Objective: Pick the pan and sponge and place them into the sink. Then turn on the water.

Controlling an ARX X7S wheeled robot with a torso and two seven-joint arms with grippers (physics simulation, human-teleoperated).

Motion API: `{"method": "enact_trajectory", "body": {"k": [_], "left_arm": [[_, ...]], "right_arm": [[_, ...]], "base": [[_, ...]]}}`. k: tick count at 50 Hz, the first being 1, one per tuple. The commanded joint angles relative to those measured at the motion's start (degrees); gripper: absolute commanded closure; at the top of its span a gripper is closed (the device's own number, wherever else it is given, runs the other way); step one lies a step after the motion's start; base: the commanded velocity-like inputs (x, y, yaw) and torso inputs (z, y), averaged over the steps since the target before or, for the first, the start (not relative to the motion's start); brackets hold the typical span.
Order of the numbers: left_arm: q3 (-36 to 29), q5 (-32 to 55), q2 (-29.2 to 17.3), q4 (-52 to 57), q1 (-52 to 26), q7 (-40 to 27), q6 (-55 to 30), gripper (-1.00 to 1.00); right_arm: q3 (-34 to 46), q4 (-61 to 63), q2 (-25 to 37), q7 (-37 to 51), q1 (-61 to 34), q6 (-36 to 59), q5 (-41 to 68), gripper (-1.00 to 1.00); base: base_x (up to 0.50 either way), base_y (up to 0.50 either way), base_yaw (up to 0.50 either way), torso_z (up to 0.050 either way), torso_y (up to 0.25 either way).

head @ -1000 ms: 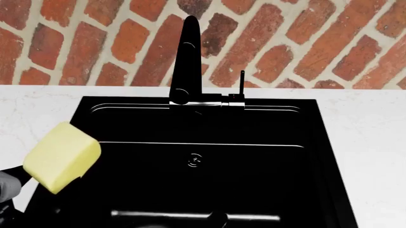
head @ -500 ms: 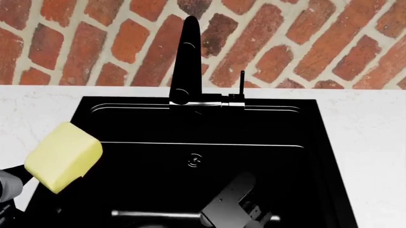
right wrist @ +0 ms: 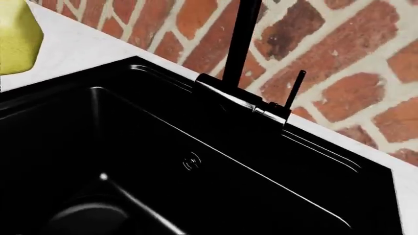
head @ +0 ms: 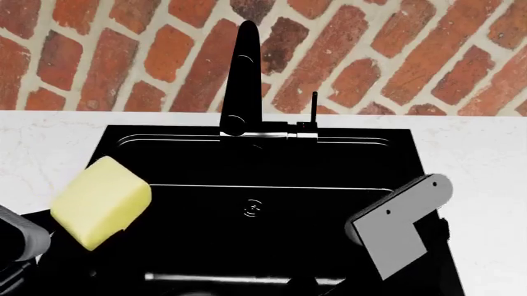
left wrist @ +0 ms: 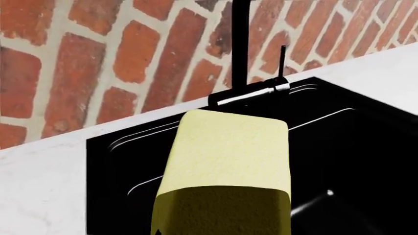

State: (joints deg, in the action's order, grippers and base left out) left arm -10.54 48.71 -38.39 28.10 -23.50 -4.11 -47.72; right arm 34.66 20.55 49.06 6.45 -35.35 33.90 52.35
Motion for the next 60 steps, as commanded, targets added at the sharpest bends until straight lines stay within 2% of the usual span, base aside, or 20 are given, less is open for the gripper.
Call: {"method": "enact_trajectory", "body": {"k": [1, 5, 11, 12, 17, 27, 34, 37, 50, 60], "left_arm": [[-4.5, 0.1, 1.7, 0.0, -5.0, -0.5, -3.0, 1.00], [-6.5, -0.7, 1.4, -0.1, -5.6, 0.7, -3.5, 1.00], [-9.9, -1.4, 3.3, -2.7, -9.2, 2.3, -5.1, 1.00], [-12.9, -3.2, 4.9, -4.0, -10.6, 2.4, -5.7, 1.00], [-14.7, -3.1, 5.6, -4.8, -12.0, 3.7, -6.8, 1.00], [-21.0, -6.6, 7.5, -8.4, -11.4, 6.4, -5.5, 1.00], [-24.7, -8.6, 8.0, -11.0, -12.0, 8.9, -4.9, 1.00], [-27.0, -10.5, 9.9, -13.6, -12.5, 9.1, -4.1, 1.00], [-32.2, -14.0, 12.6, -20.1, -13.1, 11.6, -2.0, 1.00], [-34.1, -16.1, 13.9, -26.0, -12.0, 13.0, 1.1, 1.00]], "right_arm": [[-8.0, 5.0, 5.5, 7.3, 3.5, -4.3, 3.5, -1.00], [-9.6, 5.4, 6.4, 8.1, 4.7, -5.4, 4.8, -1.00], [-12.9, 4.9, 6.9, 10.1, 7.5, -8.9, 6.5, -1.00], [-13.9, 5.0, 6.7, 11.4, 8.0, -10.1, 6.2, -1.00], [-15.2, 4.8, 7.1, 13.3, 8.3, -11.0, 5.6, -1.00], [-17.7, 5.3, 7.0, 16.2, 10.8, -14.3, 4.4, -1.00], [-17.4, 5.3, 6.6, 16.1, 10.9, -14.6, 3.6, -1.00], [-17.3, 5.2, 6.3, 15.9, 11.2, -15.0, 3.1, -1.00], [-17.4, 5.2, 6.1, 15.7, 12.1, -15.4, 3.5, -1.00], [-17.1, 5.2, 5.7, 15.6, 12.4, -15.4, 3.5, -1.00]], "base": [[0.00, 0.00, 0.00, 0.000, 0.000], [0.00, 0.00, 0.00, 0.000, 0.000], [0.00, 0.00, 0.00, 0.000, 0.000], [0.00, 0.00, 0.00, 0.000, 0.000], [0.00, 0.00, 0.00, 0.000, 0.000], [0.00, 0.00, 0.00, 0.000, 0.000], [0.00, 0.00, 0.00, 0.000, 0.000], [0.00, 0.00, 0.00, 0.000, 0.000], [0.00, 0.00, 0.00, 0.000, 0.001], [0.00, 0.00, 0.00, 0.000, 0.000]]}}
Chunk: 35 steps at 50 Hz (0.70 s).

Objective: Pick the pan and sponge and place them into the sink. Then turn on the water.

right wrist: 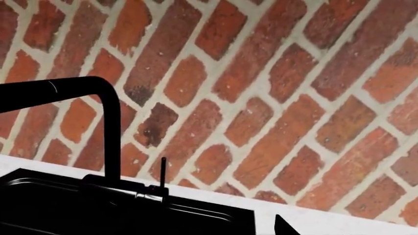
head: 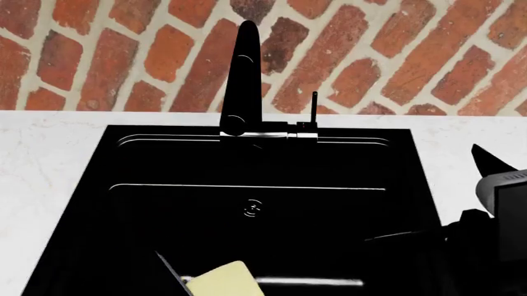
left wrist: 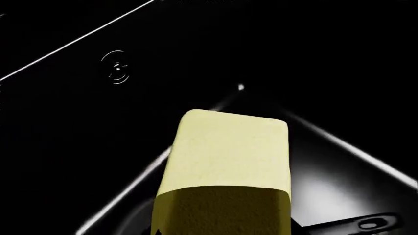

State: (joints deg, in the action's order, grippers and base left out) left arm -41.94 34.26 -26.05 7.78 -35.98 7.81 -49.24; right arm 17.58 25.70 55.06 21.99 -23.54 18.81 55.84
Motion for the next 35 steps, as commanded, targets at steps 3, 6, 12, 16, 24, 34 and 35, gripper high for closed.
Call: {"method": "enact_trajectory", "body": {"k": [3, 6, 12, 16, 24, 34, 35], "left_arm": [[-2.9, -2.0, 1.5, -7.4, 0.9, 1.7, 3.7, 1.00], [-2.9, -2.1, 1.6, -8.6, 0.9, 2.1, 4.3, 1.00], [-2.9, -2.3, 1.7, -10.4, 1.4, 2.4, 5.2, 1.00], [-2.8, -2.5, 1.9, -11.7, 1.3, 2.5, 5.6, 1.00], [-3.8, -2.9, 2.6, -14.0, 1.2, 3.1, 5.5, 1.00], [-4.3, -3.4, 2.1, -14.5, 1.2, 3.2, 5.6, -1.00], [-4.2, -3.3, 2.1, -14.5, 1.2, 3.1, 5.6, -1.00]], "right_arm": [[-0.2, 0.6, 0.2, 0.4, 0.8, -0.2, 0.3, -1.00], [-0.1, 0.4, 0.0, 0.3, 0.6, -0.1, 0.2, -1.00], [0.6, -0.4, -1.0, -0.5, 0.3, -0.3, -0.5, -1.00], [0.0, -0.3, -0.4, 0.1, 1.0, -0.5, -0.2, -1.00], [-0.3, -0.4, -0.6, 0.2, 1.6, -0.7, 0.6, -1.00], [-0.1, -1.1, -1.3, 0.1, 1.3, -0.4, 1.1, -1.00], [0.0, -1.1, -1.3, 0.1, 1.3, -0.3, 1.1, -1.00]], "base": [[0.00, 0.00, 0.00, 0.000, 0.000], [0.00, 0.00, 0.00, 0.000, 0.000], [0.00, 0.00, 0.00, 0.000, 0.000], [0.00, 0.00, 0.00, 0.000, 0.000], [0.00, 0.00, 0.00, 0.000, 0.000], [0.00, 0.00, 0.00, 0.000, 0.000], [0.00, 0.00, 0.00, 0.000, 0.000]]}}
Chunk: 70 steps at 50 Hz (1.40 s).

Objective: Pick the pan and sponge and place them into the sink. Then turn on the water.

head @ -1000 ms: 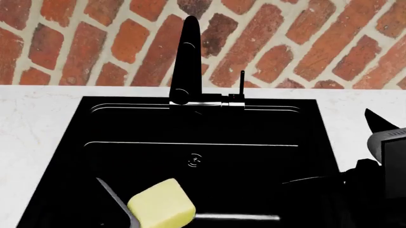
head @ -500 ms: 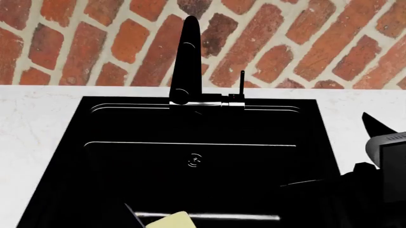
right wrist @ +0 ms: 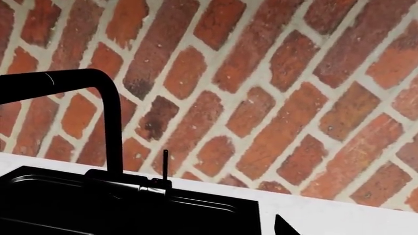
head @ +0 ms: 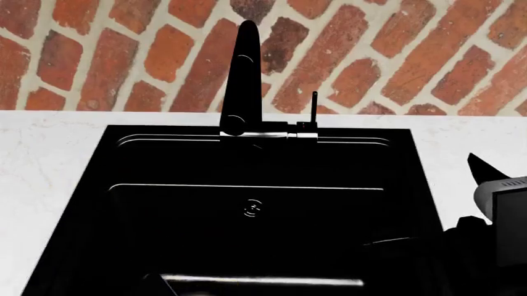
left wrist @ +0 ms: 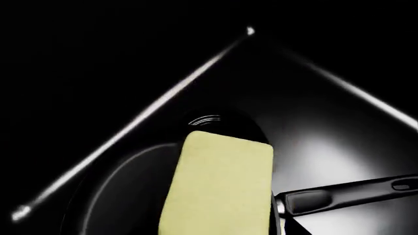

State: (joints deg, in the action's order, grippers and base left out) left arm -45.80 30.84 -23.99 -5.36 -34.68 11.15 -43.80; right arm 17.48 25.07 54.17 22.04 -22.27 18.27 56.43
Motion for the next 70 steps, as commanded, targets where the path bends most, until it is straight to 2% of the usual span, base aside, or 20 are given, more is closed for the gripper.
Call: {"method": "enact_trajectory", "body": {"k": [1, 14, 29, 38, 40, 45, 47, 49, 51, 52, 53, 62, 65, 70], "left_arm": [[-0.3, 0.1, 0.0, -1.4, -0.2, -0.3, 0.2, -1.00], [1.6, 1.7, -1.7, 3.7, -0.1, -1.5, -0.3, -1.00], [12.8, 7.6, -5.9, 16.6, -0.1, -9.2, -1.2, -1.00], [20.5, 7.5, -4.5, 16.8, -0.5, -16.9, 2.5, -1.00], [20.8, 5.0, -4.4, 16.1, -0.8, -17.0, 6.3, -1.00], [27.3, 8.0, -2.1, 12.3, -2.2, -20.6, 7.4, -1.00], [28.8, 8.1, -1.7, 12.2, -2.1, -22.5, 7.7, -1.00], [25.9, 0.8, -3.1, 13.9, -1.8, -23.8, 12.4, -1.00], [30.3, 6.3, -1.7, 13.3, -2.0, -26.3, 8.7, -1.00], [30.9, 6.0, -1.6, 13.4, -2.0, -26.7, 9.6, -1.00], [30.0, 4.2, -2.1, 14.0, -2.4, -26.9, 10.4, -1.00], [32.2, 8.5, -3.5, 15.8, -4.1, -29.0, 3.9, -1.00], [34.0, 8.8, -2.1, 15.1, -3.9, -31.1, 4.7, -1.00], [33.2, 8.1, -4.1, 15.9, -3.3, -30.6, 4.0, -1.00]], "right_arm": [[0.1, -0.5, -0.5, 0.0, 0.0, 0.2, 0.5, -1.00], [-0.1, -1.7, -1.6, -0.7, 0.1, -0.4, 1.6, -1.00], [-2.1, -3.0, -4.6, -2.3, 0.3, -4.9, 2.1, -1.00], [2.1, -4.7, -6.8, -2.6, -2.8, -3.0, -3.7, -1.00], [3.4, -5.0, -7.2, -2.7, -3.9, -2.4, -5.5, -1.00], [3.6, -6.1, -8.8, -2.1, -6.8, -0.5, -4.0, -1.00], [3.9, -7.2, -9.7, -2.1, -7.8, -0.6, -4.7, -1.00], [4.5, -8.7, -10.9, -2.0, -8.7, -0.6, -5.4, -1.00], [5.6, -9.8, -12.0, -1.7, -10.0, -0.3, -7.3, -1.00], [6.7, -10.1, -12.0, -2.5, -10.9, 0.4, -8.3, -1.00], [7.4, -11.1, -13.1, -2.3, -12.1, 0.7, -9.3, -1.00], [9.8, -24.4, -20.9, -5.4, -19.5, 1.2, -10.8, -1.00], [12.0, -28.0, -23.2, -7.6, -21.8, 1.5, -12.2, -1.00], [13.6, -36.0, -27.3, -10.2, -25.6, 0.1, -14.5, -1.00]], "base": [[0.00, 0.00, 0.00, 0.000, 0.000], [0.00, 0.00, 0.00, 0.000, 0.000], [0.00, 0.00, 0.00, 0.000, 0.000], [0.00, 0.00, 0.00, 0.000, 0.000], [0.00, 0.00, 0.00, 0.000, 0.000], [0.00, 0.00, 0.00, 0.000, 0.000], [0.00, 0.00, 0.00, 0.000, 0.000], [0.00, 0.00, 0.00, 0.000, 0.000], [0.00, 0.00, 0.00, 0.000, 0.000], [0.00, 0.00, 0.00, 0.000, 0.000], [0.00, 0.00, 0.00, 0.000, 0.000], [0.00, 0.00, 0.00, 0.000, 0.000], [0.00, 0.00, 0.00, 0.000, 0.000], [0.00, 0.00, 0.00, 0.000, 0.000]]}}
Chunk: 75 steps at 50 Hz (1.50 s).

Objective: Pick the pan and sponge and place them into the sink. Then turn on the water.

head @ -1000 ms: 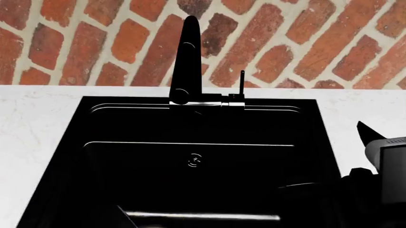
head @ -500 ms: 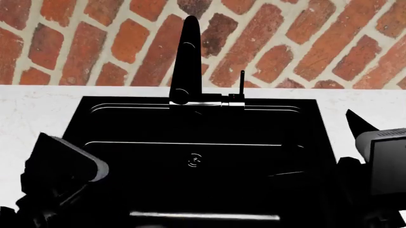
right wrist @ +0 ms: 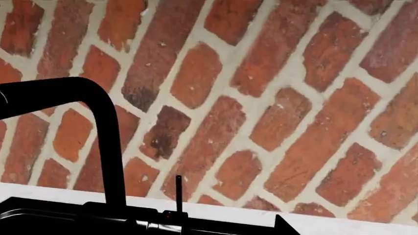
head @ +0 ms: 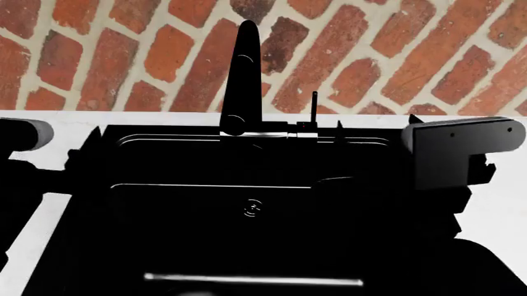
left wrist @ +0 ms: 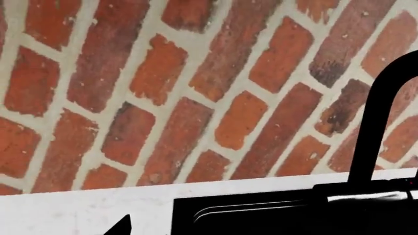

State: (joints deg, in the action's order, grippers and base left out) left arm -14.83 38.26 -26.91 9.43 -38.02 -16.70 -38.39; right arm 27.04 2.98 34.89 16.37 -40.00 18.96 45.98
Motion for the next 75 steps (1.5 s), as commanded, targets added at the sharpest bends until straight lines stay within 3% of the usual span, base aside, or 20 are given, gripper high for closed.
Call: {"method": "enact_trajectory", "body": {"k": [1, 31, 36, 38, 49, 75], "left_arm": [[2.2, 0.7, -1.3, 1.4, 0.0, -3.0, -1.6, -1.00], [5.3, 2.7, -1.4, -0.4, 1.7, -2.4, 0.3, -1.00], [4.9, 2.3, -0.9, -0.8, 0.9, -3.0, 0.3, -1.00], [6.3, 2.7, -1.3, -0.8, 2.0, -2.1, 2.0, -1.00], [5.9, 3.0, -1.2, -1.8, 1.1, -2.7, 0.6, -1.00], [4.3, 1.2, -1.4, -1.1, 0.6, -2.9, 1.6, -1.00]], "right_arm": [[4.3, -14.5, -8.2, -4.8, -8.3, -0.7, -4.5, -1.00], [6.0, -41.5, -18.2, -13.8, -20.5, -4.9, -7.8, -1.00], [5.7, -48.7, -20.3, -16.1, -23.1, -7.2, -8.3, -1.00], [6.7, -60.4, -24.0, -19.9, -27.5, -10.9, -10.3, -1.00], [7.0, -76.9, -29.6, -25.2, -34.3, -17.1, -12.2, -1.00], [-4.3, -77.9, -31.3, -25.9, -35.4, -15.8, -22.8, -1.00]], "base": [[0.00, 0.00, 0.00, 0.000, 0.000], [0.00, 0.00, 0.00, 0.000, 0.000], [0.00, 0.00, 0.00, 0.000, 0.000], [0.00, 0.00, 0.00, 0.000, 0.000], [0.00, 0.00, 0.00, 0.000, 0.000], [0.00, 0.00, 0.00, 0.000, -0.050]]}}
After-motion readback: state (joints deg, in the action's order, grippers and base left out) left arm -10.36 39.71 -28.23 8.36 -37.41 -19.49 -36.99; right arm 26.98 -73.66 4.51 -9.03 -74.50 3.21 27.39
